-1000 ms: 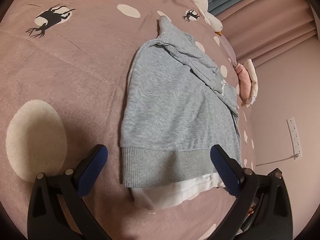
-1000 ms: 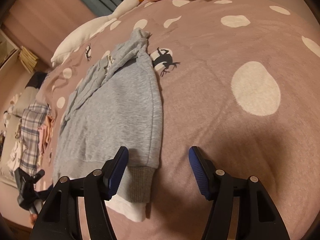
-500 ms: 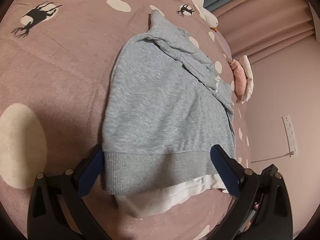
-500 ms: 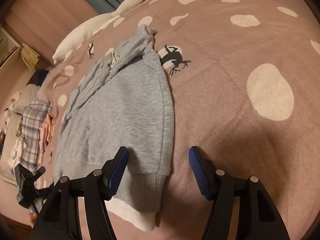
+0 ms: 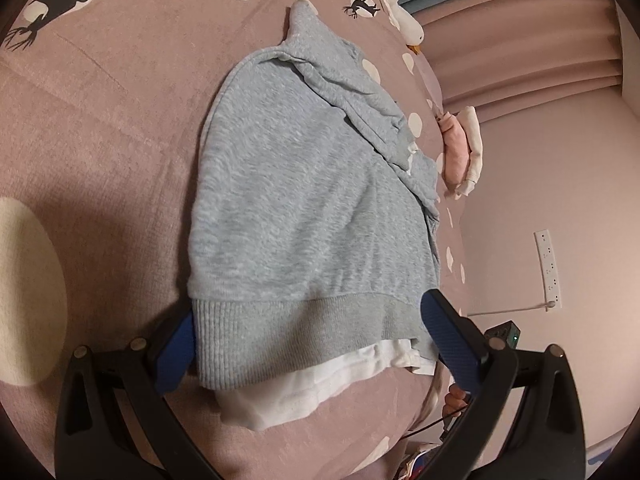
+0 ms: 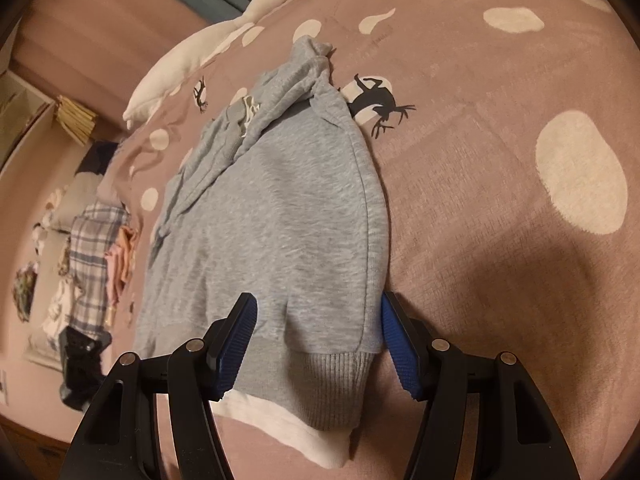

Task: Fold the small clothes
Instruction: 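Grasp the ribbed hem of the grey sweatshirt with both tools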

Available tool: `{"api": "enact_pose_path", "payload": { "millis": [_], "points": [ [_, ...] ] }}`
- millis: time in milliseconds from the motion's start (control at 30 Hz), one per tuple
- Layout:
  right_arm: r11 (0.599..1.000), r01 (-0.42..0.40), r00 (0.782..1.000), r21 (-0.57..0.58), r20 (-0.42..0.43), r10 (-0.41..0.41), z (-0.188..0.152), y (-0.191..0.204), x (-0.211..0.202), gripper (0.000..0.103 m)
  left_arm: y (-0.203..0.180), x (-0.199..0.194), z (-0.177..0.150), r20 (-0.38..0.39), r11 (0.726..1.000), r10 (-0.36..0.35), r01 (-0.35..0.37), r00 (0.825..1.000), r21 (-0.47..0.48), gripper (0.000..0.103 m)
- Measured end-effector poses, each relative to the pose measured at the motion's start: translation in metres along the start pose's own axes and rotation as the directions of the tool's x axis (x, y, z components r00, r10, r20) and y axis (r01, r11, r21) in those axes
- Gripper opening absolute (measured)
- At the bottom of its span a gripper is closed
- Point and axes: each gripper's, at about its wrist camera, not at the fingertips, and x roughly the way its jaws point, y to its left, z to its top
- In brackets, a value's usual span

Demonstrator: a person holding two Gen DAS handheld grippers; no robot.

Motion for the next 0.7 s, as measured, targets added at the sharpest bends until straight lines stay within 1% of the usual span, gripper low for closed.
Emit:
{"api": "enact_pose_path", "payload": {
  "millis": [100, 267, 333, 467, 567, 633, 667, 700],
  "points": [
    [0.999, -0.044, 0.999, 0.031, -0.015, 0.045, -0.001, -0.007, -0.003, 0.063, 0.0, 0.001, -0.003, -0.006, 1.0, 0.01, -0.01, 1.0, 0.012, 0.103],
    [0.99, -0.117, 0.992, 0.072, -0.04, 0.12, -0.008, -0.016, -0.008, 0.063, 0.001, -0.001, -0.003, 0.003, 1.0, 0.005, -0.005, 1.0, 0.0, 0.102],
    [0.984, -0.148, 0.988, 0.099, -0.039, 0.153, -0.009, -0.021, -0.009, 0.063, 0.003, -0.001, -0.002, 0.007, 1.0, 0.009, -0.009, 1.0, -0.019, 0.101],
    [0.976, -0.178, 0.982, 0.127, -0.033, 0.184, -0.008, -0.021, -0.005, 0.063, 0.004, 0.0, 0.002, 0.011, 0.998, 0.033, -0.032, 0.999, -0.062, 0.097],
    [0.97, -0.205, 0.977, 0.128, -0.031, 0.211, -0.009, -0.019, -0.002, 0.063, 0.003, 0.0, 0.005, 0.015, 0.996, 0.048, -0.046, 0.999, -0.078, 0.091],
    [0.968, -0.218, 0.974, 0.126, -0.034, 0.224, -0.007, -0.017, 0.001, 0.063, 0.001, 0.002, 0.006, 0.011, 0.996, 0.043, -0.042, 0.999, -0.085, 0.087],
    [0.967, -0.224, 0.973, 0.124, -0.036, 0.23, -0.007, -0.016, 0.003, 0.063, 0.0, 0.003, 0.007, 0.002, 0.996, 0.034, -0.034, 0.999, -0.083, 0.081],
    [0.966, -0.227, 0.972, 0.122, -0.038, 0.233, -0.006, -0.015, 0.005, 0.063, -0.003, 0.005, 0.007, -0.006, 0.996, 0.025, -0.026, 1.0, -0.081, 0.073]
  ]
}}
